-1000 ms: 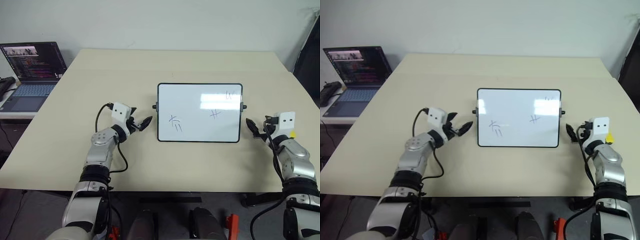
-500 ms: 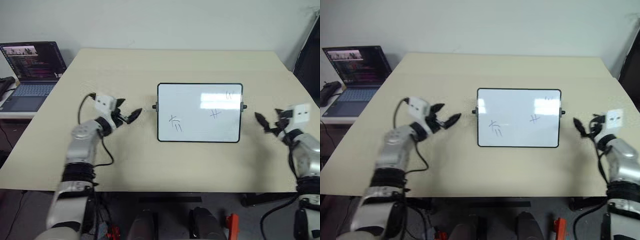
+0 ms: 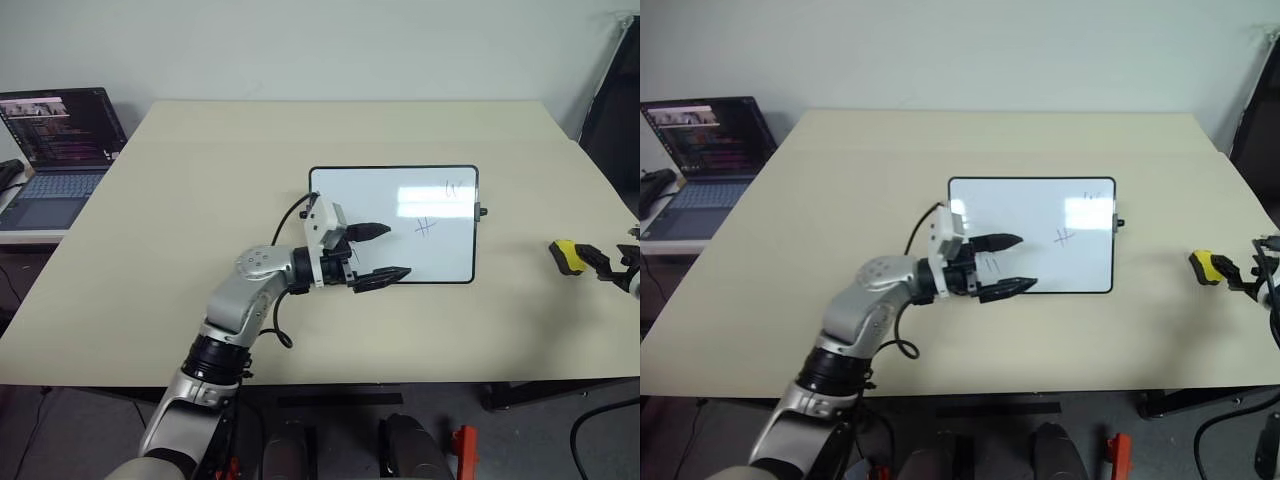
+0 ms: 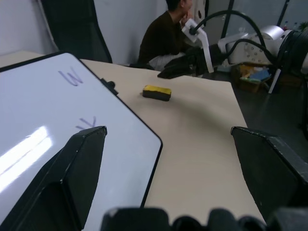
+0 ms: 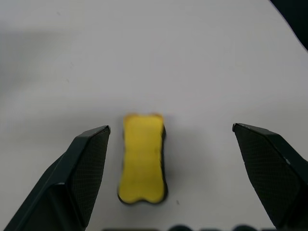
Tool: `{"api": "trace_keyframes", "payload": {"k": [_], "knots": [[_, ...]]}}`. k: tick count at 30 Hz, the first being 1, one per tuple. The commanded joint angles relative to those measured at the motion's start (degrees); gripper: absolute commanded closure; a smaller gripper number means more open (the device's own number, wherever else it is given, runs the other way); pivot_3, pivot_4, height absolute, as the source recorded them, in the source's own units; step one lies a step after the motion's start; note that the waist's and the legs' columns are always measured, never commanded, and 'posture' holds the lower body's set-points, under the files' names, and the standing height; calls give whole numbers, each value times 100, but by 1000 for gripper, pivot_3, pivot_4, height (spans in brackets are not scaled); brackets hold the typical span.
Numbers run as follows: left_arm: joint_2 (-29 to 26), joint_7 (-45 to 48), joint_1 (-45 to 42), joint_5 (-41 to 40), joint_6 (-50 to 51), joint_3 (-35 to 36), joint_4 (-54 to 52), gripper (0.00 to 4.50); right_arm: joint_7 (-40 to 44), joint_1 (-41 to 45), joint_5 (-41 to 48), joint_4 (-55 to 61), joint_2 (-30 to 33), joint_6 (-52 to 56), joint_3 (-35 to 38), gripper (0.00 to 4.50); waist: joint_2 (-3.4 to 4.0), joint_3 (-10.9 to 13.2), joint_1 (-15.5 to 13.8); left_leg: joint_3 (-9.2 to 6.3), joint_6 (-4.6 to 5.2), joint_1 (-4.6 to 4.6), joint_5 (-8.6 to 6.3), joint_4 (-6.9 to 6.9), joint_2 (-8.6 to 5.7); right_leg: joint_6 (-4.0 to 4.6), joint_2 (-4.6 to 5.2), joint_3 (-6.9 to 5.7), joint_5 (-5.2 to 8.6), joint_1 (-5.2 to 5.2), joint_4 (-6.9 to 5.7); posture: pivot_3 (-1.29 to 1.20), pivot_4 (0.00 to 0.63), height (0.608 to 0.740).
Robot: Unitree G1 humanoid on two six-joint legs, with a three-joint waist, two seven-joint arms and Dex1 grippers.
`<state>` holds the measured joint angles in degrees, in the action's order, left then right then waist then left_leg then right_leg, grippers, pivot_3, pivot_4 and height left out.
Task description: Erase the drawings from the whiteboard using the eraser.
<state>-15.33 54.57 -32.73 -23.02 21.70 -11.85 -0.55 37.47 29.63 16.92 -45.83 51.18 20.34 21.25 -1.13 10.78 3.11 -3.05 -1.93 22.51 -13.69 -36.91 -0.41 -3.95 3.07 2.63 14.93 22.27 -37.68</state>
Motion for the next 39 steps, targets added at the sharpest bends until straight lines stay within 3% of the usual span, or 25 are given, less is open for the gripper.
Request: {"api": "trace_keyframes", "payload": {"k": [1,20,23,31,39], "knots": [[100,31,-95,111,-195,-108,-2,0,118,332,-102,-299,162,-95,-50,29,4,-1,14,2,0,0,0,-1,-1,0,0,3,0,0,0,0,150,740],[125,-57,196,52,68,-196,-491,0,-104,1397,-757,-1753,-171,-678,-602,29,5,-1,-7,0,-1,5,0,-3,-2,-2,2,1,0,-1,5,0,150,740],[127,-68,203,39,91,-185,-507,0,-131,1434,-783,-1828,-184,-729,-622,642,5,-1,-6,0,-1,5,0,-2,-2,-2,1,1,0,-1,5,0,150,740],[81,-102,159,50,79,-83,-422,0,-145,1438,-845,-1949,-258,-780,-634,3450,5,-1,-4,0,-1,4,0,-3,-2,-2,1,1,0,-1,5,0,150,740],[-32,-94,166,60,73,-4,-431,0,2,1387,-776,-1629,-216,-740,-582,3587,5,-1,-4,0,-1,4,0,-3,-2,-2,1,1,0,-1,5,0,150,740]]}}
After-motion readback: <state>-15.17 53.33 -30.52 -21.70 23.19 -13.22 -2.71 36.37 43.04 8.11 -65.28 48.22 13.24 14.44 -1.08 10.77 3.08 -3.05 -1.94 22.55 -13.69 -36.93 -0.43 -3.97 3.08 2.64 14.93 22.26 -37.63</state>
